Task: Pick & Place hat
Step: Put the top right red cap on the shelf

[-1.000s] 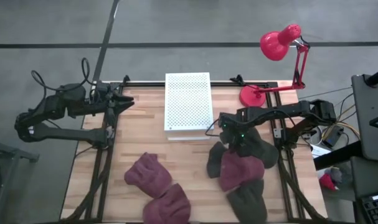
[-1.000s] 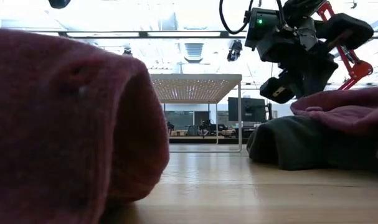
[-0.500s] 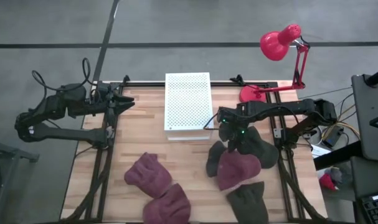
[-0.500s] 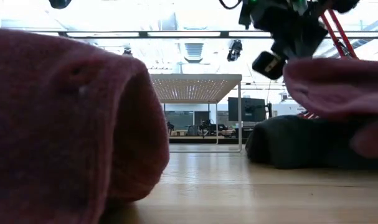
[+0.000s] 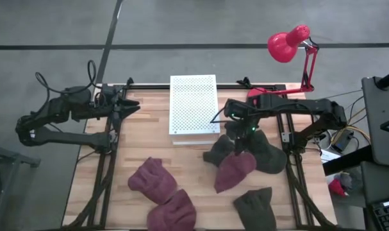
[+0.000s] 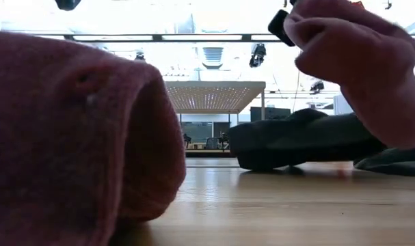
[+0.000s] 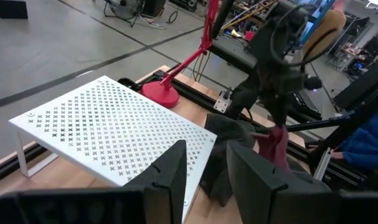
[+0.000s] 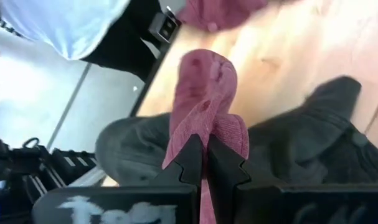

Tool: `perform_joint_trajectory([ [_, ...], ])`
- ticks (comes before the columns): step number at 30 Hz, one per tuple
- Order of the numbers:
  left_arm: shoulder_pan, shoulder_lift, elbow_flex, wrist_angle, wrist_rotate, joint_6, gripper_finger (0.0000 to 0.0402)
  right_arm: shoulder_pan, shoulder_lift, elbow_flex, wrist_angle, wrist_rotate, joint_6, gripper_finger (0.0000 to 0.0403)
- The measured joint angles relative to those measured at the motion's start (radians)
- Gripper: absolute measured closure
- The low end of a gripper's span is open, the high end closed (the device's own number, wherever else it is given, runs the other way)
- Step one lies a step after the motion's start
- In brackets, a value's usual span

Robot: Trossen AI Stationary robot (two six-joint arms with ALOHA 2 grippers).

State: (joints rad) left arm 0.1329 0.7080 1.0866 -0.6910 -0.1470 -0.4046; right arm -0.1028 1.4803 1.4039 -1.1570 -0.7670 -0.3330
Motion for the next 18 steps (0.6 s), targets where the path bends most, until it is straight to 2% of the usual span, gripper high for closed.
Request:
perform_joint_trajectory([
  [12, 0.000, 0.048, 0.000, 0.002, 0.019, 0.022, 0.0289, -0.002, 0.000, 0.133, 0.007, -0.027, 0.017, 0.0394],
  [18, 0.000, 0.063, 0.000, 0.005, 0.019, 0.045, 0.0289, -0.008, 0.001, 0.188, 0.094, -0.026, 0.040, 0.0394],
])
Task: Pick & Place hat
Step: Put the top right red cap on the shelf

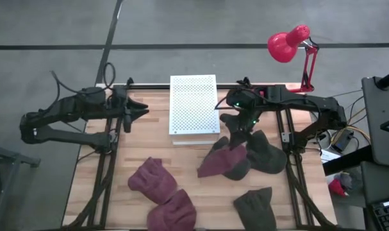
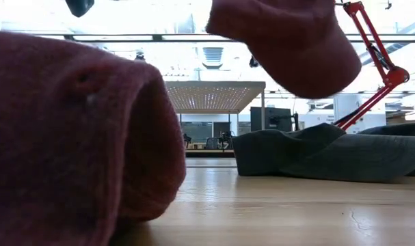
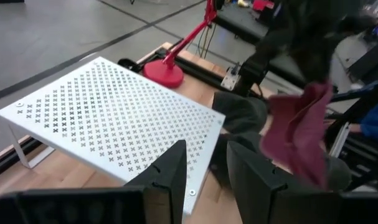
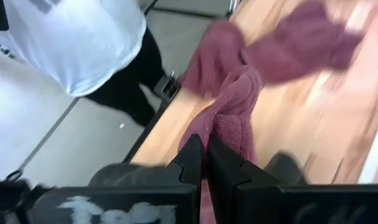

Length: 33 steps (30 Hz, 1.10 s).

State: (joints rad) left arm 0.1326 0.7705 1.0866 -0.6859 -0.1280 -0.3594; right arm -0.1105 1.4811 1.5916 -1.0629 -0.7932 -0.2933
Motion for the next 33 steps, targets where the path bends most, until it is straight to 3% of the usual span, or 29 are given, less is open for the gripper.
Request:
perform_joint_trajectory([
  [16, 0.000, -0.003, 0.000, 0.042, 0.003, 0.124, 0.0289, -0.159, 0.018, 0.068, 0.456, 0.090, 0.113, 0.0394],
  [26, 0.000, -0.021, 0.000, 0.117, -0.001, 0.268, 0.0289, -0.267, 0.161, 0.080, 0.645, 0.095, 0.205, 0.0394],
  [33, 0.000, -0.064, 0.001, 0.147, -0.004, 0.319, 0.0289, -0.363, 0.272, 0.105, 0.661, 0.152, 0.223, 0.0394],
])
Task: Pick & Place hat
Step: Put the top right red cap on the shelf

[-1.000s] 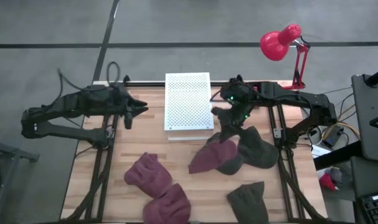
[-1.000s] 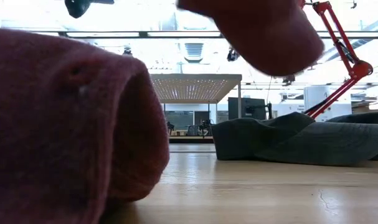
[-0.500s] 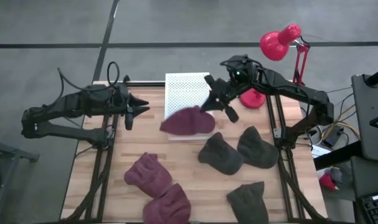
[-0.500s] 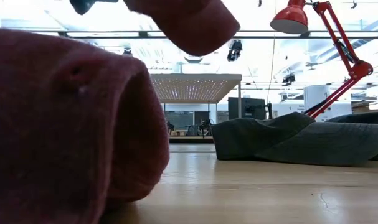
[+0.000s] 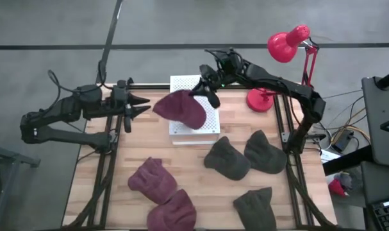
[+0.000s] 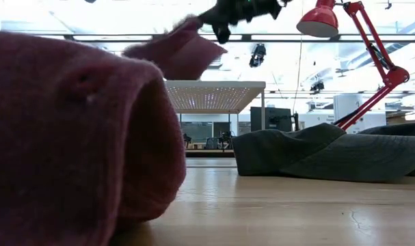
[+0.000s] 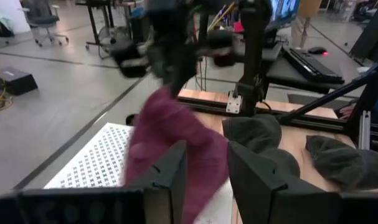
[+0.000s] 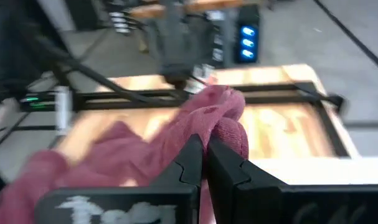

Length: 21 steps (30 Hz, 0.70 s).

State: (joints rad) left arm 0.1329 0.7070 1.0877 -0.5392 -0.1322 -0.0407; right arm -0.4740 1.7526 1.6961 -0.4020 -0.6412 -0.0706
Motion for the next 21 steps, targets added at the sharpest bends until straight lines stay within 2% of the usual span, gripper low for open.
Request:
perform_joint_trajectory([
  [10, 0.000, -0.056, 0.000, 0.000, 0.000, 0.003, 0.0289, -0.141, 0.064, -0.002, -0.013, 0.112, -0.015, 0.0394],
  [15, 0.000, -0.061, 0.000, 0.000, 0.000, 0.000, 0.0289, -0.174, 0.070, -0.003, -0.019, 0.237, -0.035, 0.0394],
  [21, 0.000, -0.061, 0.000, 0.000, 0.000, -0.003, 0.0289, -0.182, 0.071, -0.015, -0.117, 0.395, -0.085, 0.0394],
])
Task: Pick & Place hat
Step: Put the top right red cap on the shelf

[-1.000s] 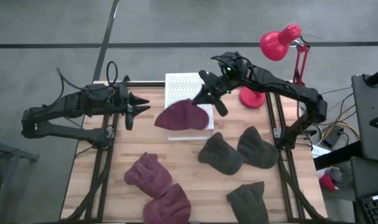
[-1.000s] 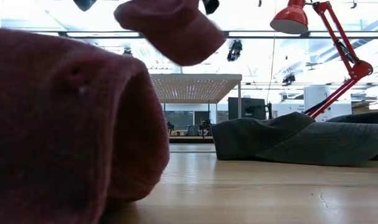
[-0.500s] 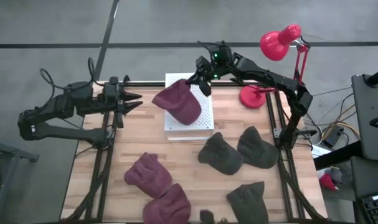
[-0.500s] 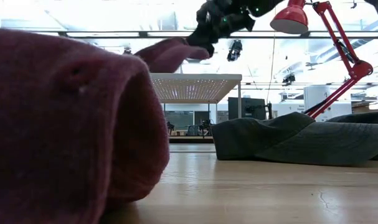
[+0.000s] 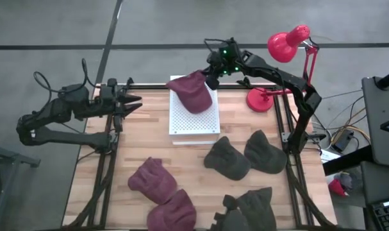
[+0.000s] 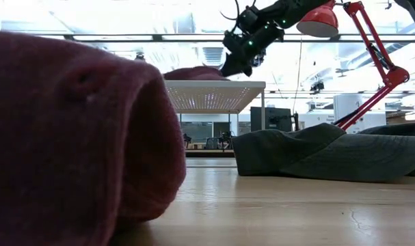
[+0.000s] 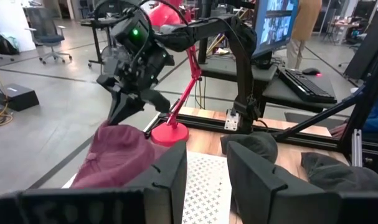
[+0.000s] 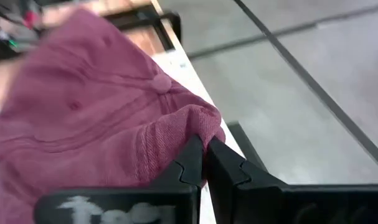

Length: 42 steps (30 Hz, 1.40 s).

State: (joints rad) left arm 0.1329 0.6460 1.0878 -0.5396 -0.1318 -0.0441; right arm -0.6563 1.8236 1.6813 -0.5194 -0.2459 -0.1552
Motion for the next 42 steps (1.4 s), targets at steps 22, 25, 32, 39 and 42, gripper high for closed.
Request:
perform_joint_trajectory([
  [22, 0.000, 0.000, -0.011, -0.015, 0.000, -0.060, 0.0289, 0.020, -0.002, -0.005, -0.078, 0.242, 0.198, 0.0391],
  [25, 0.000, 0.000, -0.011, -0.027, 0.000, -0.062, 0.0289, 0.022, -0.002, -0.005, -0.080, 0.242, 0.193, 0.0372],
  [32, 0.000, 0.003, -0.013, -0.038, 0.003, -0.096, 0.0289, 0.023, -0.003, -0.004, -0.084, 0.244, 0.132, 0.0305],
  [39, 0.000, 0.006, -0.013, -0.038, 0.004, -0.115, 0.0289, 0.026, -0.024, -0.004, -0.084, 0.246, -0.036, 0.0267],
  [42, 0.000, 0.006, -0.013, -0.038, 0.006, -0.126, 0.0289, 0.036, -0.058, -0.004, -0.103, 0.208, -0.151, 0.0261],
])
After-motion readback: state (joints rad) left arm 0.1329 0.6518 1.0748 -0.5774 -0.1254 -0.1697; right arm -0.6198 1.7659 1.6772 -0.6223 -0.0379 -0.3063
